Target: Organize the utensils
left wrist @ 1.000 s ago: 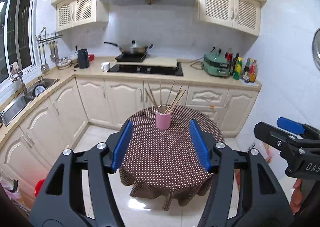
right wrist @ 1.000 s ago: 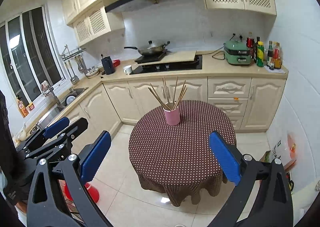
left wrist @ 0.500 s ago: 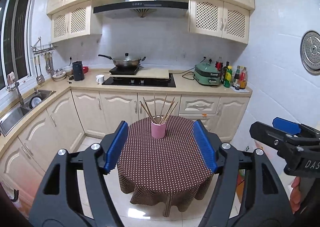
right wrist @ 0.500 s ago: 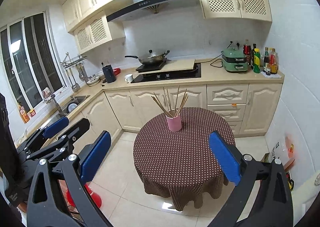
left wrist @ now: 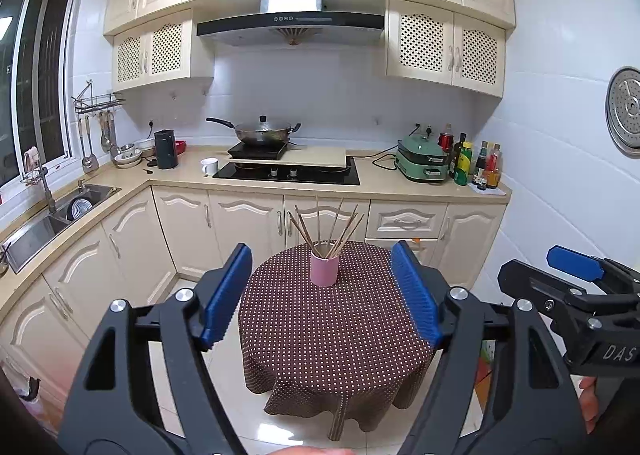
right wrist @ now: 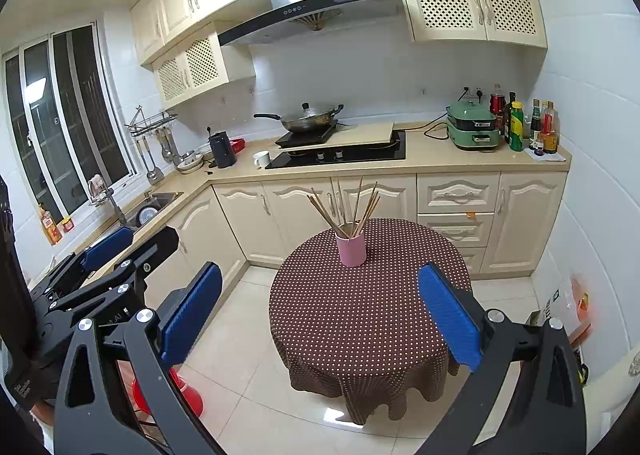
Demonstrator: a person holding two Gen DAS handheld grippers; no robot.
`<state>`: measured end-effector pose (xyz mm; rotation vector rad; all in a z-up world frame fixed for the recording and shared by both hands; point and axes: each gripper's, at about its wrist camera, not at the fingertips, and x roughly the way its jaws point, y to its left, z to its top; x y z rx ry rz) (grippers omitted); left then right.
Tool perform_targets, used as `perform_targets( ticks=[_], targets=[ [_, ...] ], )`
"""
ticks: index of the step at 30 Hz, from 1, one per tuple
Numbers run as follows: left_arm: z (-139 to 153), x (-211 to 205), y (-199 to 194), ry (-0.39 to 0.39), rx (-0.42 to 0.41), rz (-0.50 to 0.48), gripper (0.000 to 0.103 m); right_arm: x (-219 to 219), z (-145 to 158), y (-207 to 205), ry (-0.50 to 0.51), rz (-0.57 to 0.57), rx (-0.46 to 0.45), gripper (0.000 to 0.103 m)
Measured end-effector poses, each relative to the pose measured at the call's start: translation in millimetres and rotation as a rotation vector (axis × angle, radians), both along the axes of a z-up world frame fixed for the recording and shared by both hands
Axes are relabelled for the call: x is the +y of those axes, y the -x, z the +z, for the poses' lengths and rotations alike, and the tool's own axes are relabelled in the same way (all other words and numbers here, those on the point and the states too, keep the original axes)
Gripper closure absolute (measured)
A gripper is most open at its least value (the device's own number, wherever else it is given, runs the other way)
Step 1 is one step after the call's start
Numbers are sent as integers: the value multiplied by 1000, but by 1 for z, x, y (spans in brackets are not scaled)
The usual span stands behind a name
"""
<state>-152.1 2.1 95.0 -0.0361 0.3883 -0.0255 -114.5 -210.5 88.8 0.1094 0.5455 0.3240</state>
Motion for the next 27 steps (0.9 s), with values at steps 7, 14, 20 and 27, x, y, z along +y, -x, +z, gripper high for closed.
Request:
perform_targets(
  ticks=[7, 14, 20, 27],
  targets=[
    [-5, 0, -1, -8, 8, 16, 28, 0, -5, -2, -2, 3, 3, 8],
    [-12, 2, -5, -17, 15, 22, 27, 1, -15, -7, -5, 2, 20, 8],
    [-13, 1, -9, -14, 21, 14, 27, 1, -13, -7, -3, 0, 22, 8],
    [-12, -1, -12, -14, 23, 12, 26, -1, -11, -8, -7, -10, 21, 8]
  ],
)
